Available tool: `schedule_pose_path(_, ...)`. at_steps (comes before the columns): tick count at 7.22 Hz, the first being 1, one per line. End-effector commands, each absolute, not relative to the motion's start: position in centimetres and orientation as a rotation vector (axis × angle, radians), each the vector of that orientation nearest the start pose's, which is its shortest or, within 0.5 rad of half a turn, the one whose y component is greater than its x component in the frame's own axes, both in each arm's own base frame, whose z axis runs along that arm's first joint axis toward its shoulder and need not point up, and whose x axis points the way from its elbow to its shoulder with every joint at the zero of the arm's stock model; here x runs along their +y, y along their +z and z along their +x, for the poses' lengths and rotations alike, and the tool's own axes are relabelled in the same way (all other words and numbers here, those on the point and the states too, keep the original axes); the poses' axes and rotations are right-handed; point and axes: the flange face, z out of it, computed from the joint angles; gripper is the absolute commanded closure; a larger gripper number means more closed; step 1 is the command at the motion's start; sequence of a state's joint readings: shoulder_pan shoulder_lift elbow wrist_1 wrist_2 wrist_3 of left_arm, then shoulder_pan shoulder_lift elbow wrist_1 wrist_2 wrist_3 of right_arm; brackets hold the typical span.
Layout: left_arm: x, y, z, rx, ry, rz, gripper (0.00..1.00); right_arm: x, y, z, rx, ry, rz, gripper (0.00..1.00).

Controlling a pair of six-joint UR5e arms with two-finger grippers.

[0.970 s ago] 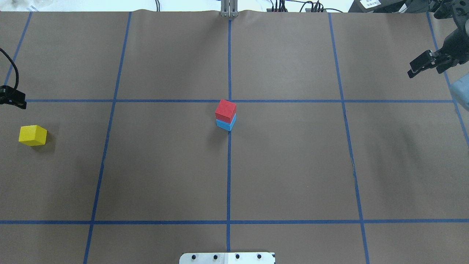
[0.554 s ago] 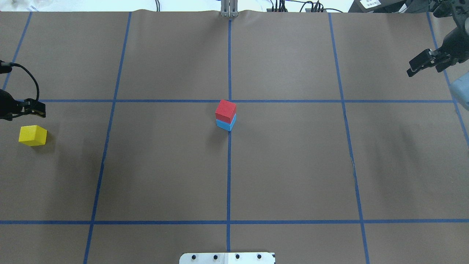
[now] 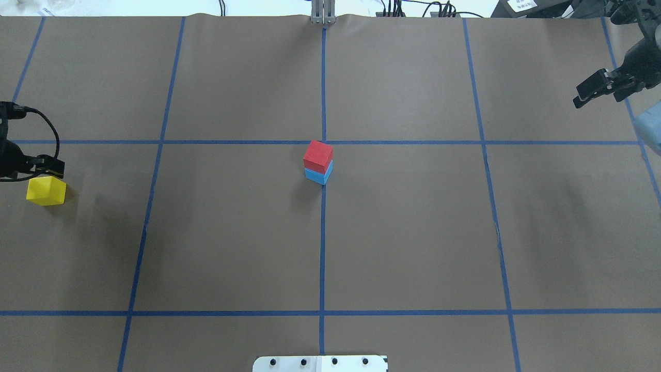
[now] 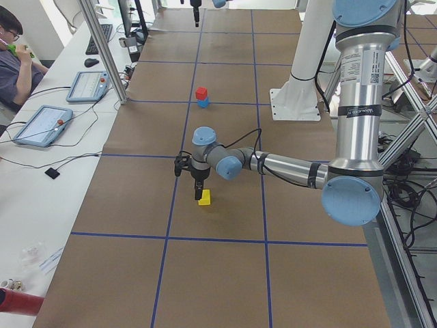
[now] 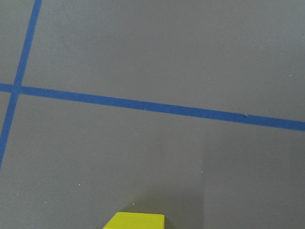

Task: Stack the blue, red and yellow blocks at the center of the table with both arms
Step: 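Lower the left gripper onto the yellow cube and close on it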

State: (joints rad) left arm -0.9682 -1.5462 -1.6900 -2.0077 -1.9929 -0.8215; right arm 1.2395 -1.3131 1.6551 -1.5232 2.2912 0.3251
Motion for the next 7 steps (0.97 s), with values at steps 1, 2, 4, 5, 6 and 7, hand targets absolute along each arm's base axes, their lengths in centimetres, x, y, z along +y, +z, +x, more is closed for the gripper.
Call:
schedule_pose_path(1, -47.4, 59.0, 21.6, 0.655, -0.093, 0.128, 0.01, -58.8, 47.3, -13.1, -0.794, -0.148, 0.124, 0.01)
schedule_pose_path(2, -47.2, 59.9, 22.2, 0.659, -0.081, 0.128, 0.01, -58.8, 47.3, -13.1, -0.794, -0.148, 0.124, 0.01)
schedule_pose_path(4, -46.4, 60.9, 23.7, 0.665, -0.052, 0.113, 0.01, -58.7, 47.5, -13.0, -0.793, -0.147, 0.121, 0.01)
schedule_pose_path(5, -46.4, 60.8, 23.8, 0.669, -0.044, 0.113, 0.04, -58.7, 47.5, -13.1, -0.794, -0.147, 0.120, 0.01)
schedule_pose_path(6, -46.3, 60.6, 23.9, 0.671, -0.034, 0.117, 0.72, -58.7, 47.5, -13.1, -0.794, -0.147, 0.120, 0.01)
schedule_pose_path(7, -46.4, 60.3, 23.8, 0.675, -0.031, 0.121, 1.00, -58.6, 47.6, -13.0, -0.794, -0.146, 0.119, 0.01)
